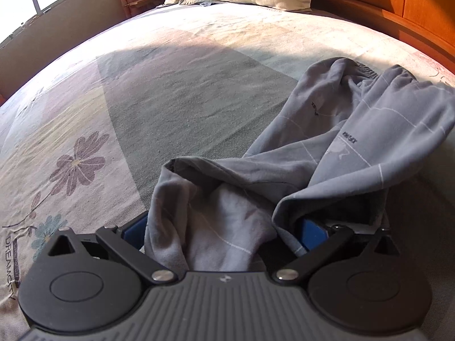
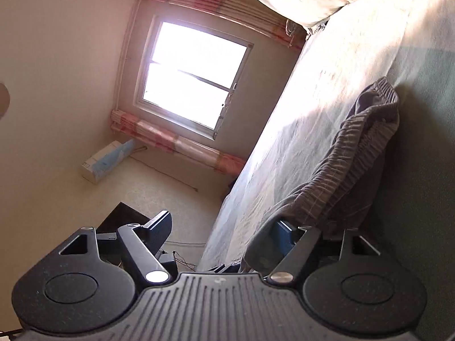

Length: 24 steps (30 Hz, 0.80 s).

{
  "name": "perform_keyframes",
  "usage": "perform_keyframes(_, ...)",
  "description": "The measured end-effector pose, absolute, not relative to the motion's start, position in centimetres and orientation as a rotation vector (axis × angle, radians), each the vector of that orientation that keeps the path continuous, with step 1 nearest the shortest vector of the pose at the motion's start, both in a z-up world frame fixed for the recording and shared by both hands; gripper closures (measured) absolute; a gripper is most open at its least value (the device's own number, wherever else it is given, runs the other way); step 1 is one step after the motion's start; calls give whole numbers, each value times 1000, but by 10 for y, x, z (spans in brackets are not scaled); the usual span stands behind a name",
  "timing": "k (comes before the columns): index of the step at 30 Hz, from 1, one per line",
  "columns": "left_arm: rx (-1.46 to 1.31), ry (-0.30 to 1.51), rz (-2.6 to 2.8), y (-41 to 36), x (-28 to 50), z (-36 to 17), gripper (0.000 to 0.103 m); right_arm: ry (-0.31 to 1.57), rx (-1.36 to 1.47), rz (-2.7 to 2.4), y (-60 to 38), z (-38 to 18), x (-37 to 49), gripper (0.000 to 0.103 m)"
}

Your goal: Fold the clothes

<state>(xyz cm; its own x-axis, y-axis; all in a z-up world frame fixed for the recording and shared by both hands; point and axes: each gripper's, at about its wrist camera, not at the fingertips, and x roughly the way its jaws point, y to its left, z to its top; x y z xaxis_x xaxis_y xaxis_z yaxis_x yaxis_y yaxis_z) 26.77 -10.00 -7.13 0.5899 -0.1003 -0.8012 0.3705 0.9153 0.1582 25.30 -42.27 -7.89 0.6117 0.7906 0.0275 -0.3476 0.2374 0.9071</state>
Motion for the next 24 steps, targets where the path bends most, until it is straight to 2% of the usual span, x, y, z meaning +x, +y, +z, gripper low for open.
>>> perform_keyframes(5, 342, 909, -268, -102, 265, -69, 1, 543, 974, 791, -437, -67, 240, 22)
perform_keyframes(10, 318, 928, -268, -99, 268, -71, 0, 742, 1038, 653, -438, -114, 225, 22)
perform_keyframes(14, 343, 915, -264, -102, 265, -68, 1, 813, 1104, 672, -418, -134, 213, 22)
perform_keyframes(18, 388, 881, -296, -108, 252, -57, 1, 831, 1079, 583, -399, -132, 216, 22)
perform_keyframes(24, 373, 866, -380, -102, 217, -33, 1, 738, 1223, 387, -392, -140, 220, 22)
